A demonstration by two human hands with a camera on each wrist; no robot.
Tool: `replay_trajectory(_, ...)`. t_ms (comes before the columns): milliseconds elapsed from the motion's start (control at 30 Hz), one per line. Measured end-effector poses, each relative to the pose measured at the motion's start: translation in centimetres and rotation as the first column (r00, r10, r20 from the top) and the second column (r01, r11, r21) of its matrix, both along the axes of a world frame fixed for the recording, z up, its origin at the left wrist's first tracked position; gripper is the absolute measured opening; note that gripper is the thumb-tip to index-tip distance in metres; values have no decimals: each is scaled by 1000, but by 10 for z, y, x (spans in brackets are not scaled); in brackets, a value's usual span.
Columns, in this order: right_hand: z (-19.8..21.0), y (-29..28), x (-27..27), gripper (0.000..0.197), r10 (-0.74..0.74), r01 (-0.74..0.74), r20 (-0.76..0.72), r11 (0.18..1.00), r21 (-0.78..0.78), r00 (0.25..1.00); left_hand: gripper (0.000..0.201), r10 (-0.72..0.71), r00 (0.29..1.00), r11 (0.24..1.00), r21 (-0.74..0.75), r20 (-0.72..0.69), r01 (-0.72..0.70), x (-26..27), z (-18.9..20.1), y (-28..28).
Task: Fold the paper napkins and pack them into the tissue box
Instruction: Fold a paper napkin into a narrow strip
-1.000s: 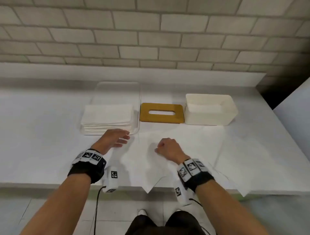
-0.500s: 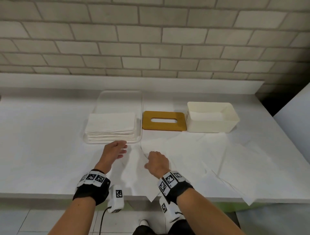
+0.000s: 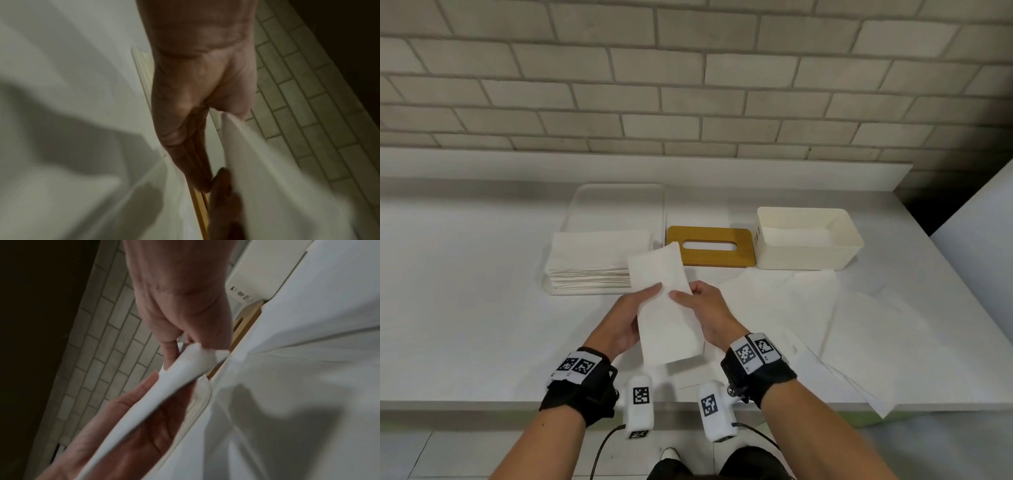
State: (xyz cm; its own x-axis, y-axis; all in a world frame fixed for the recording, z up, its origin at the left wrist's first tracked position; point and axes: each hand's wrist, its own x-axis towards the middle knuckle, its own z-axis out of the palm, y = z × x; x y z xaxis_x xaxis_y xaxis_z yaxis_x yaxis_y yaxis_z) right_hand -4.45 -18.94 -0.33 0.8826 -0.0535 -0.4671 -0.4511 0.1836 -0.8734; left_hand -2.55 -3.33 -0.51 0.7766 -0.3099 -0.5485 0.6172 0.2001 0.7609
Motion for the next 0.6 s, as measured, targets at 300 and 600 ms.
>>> replay_trajectory(300, -36, -24, -23, 67, 142, -353, -323, 313, -882, 935, 27, 114, 978, 930, 328, 174, -167, 7, 3, 20)
replay_trajectory(600, -42, -3, -18, 42, 155, -346, -316, 238, -908, 936, 31, 158, 967, 911, 348, 198, -220, 9, 3, 21)
